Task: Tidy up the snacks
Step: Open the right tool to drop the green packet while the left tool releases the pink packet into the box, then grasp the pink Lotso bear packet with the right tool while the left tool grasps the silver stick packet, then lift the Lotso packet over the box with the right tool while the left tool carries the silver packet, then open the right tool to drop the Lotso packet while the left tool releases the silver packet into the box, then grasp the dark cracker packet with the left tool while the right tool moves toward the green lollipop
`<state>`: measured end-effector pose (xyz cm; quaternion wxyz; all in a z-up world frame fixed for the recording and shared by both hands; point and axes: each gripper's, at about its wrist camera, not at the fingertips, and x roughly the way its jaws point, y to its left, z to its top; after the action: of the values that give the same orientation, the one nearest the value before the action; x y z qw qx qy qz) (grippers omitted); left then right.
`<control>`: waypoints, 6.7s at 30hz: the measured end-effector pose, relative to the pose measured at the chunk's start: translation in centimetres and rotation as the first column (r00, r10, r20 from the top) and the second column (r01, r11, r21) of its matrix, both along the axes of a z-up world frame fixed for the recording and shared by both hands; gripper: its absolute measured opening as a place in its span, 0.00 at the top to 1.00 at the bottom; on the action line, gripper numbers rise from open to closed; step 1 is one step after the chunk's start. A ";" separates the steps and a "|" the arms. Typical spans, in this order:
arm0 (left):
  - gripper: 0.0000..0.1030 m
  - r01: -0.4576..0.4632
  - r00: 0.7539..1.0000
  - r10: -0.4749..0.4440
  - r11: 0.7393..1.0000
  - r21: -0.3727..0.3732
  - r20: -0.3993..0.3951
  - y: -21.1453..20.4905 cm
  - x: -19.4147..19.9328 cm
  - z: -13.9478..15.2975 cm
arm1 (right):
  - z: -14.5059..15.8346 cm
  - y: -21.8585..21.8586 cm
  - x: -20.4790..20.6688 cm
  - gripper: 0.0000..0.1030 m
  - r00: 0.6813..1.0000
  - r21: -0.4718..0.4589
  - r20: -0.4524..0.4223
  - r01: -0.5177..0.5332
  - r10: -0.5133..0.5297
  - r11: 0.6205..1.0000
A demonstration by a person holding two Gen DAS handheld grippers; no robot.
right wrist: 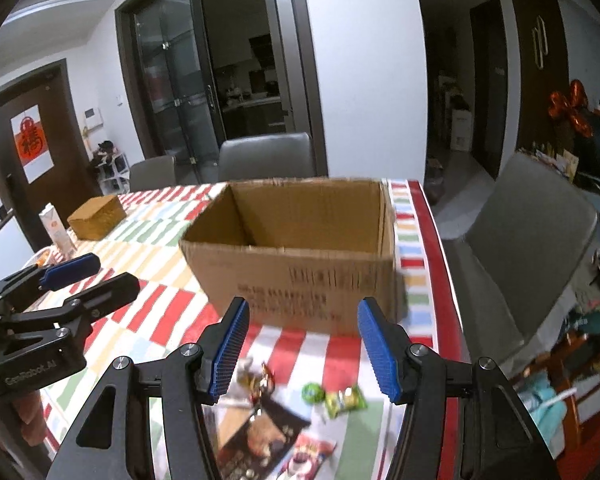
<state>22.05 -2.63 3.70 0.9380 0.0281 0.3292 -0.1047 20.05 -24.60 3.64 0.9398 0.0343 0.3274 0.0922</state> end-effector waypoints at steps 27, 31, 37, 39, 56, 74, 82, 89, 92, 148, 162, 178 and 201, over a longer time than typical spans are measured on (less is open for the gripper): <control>0.35 0.008 0.960 -0.004 1.000 0.013 -0.279 0.8 -4.1 -12.0 | -12.4 1.1 -4.9 0.44 0.935 -0.010 -0.354 -0.032 0.027 0.999; 0.36 0.005 0.946 -0.005 1.000 0.000 -0.325 0.8 -3.5 -13.6 | -13.4 1.3 -4.8 0.44 0.925 -0.020 -0.380 -0.026 0.016 0.999; 0.37 0.014 0.932 -0.014 1.000 0.000 -0.363 0.6 -2.7 -15.5 | -14.7 1.6 -4.4 0.44 0.911 -0.020 -0.413 -0.019 0.009 1.000; 0.39 0.013 0.927 -0.013 1.000 -0.004 -0.374 0.6 -2.4 -15.9 | -14.9 1.9 -4.3 0.44 0.911 -0.039 -0.412 -0.020 0.002 0.999; 0.71 0.045 0.916 -0.046 0.999 -0.013 -0.399 -0.8 -1.0 -16.9 | -15.7 3.2 -3.6 0.67 0.930 -0.171 -0.365 -0.027 -0.038 0.985; 0.83 0.061 0.939 -0.068 0.998 -0.031 -0.336 -0.9 -3.0 -14.3 | -13.4 0.3 -4.5 0.75 0.941 -0.057 -0.335 0.023 -0.041 0.998; 0.83 0.080 0.962 -0.095 0.994 -0.069 -0.255 -1.1 -3.9 -10.7 | -10.3 -0.1 -5.3 0.75 0.966 -0.023 -0.256 0.018 -0.023 1.000; 0.83 0.093 0.979 -0.106 0.992 -0.086 -0.175 -1.1 -4.2 -7.7 | -7.6 0.0 -5.0 0.75 0.983 -0.001 -0.185 0.000 0.000 1.000; 0.83 0.095 0.984 -0.108 0.991 -0.095 -0.142 -1.1 -4.1 -6.4 | -6.5 0.0 -4.8 0.75 0.988 0.014 -0.157 -0.006 0.008 1.000; 0.64 0.026 0.999 -0.025 0.999 0.019 -0.029 -2.7 16.3 2.6 | 3.1 1.4 17.0 0.53 0.997 -0.075 -0.072 -0.018 0.013 0.997; 0.50 0.038 0.999 -0.038 0.999 0.007 0.023 -1.5 8.0 3.5 | 4.1 0.4 8.3 0.51 0.999 -0.055 0.040 -0.035 0.037 0.998; 0.43 0.158 0.987 -0.156 0.986 0.052 -0.041 -4.1 -0.3 -1.2 | -1.4 -1.0 0.1 0.51 0.997 -0.069 -0.021 -0.070 0.068 0.995; 0.41 0.270 0.891 -0.242 0.963 0.018 -0.385 -6.4 -1.4 -13.2 | -11.2 -2.2 -2.6 0.51 0.960 -0.075 -0.273 -0.083 0.060 0.994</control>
<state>20.62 -9.07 -9.49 0.8329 0.0838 0.5013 -0.2190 17.45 -26.79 -7.59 0.8829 -0.0056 0.4573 0.1063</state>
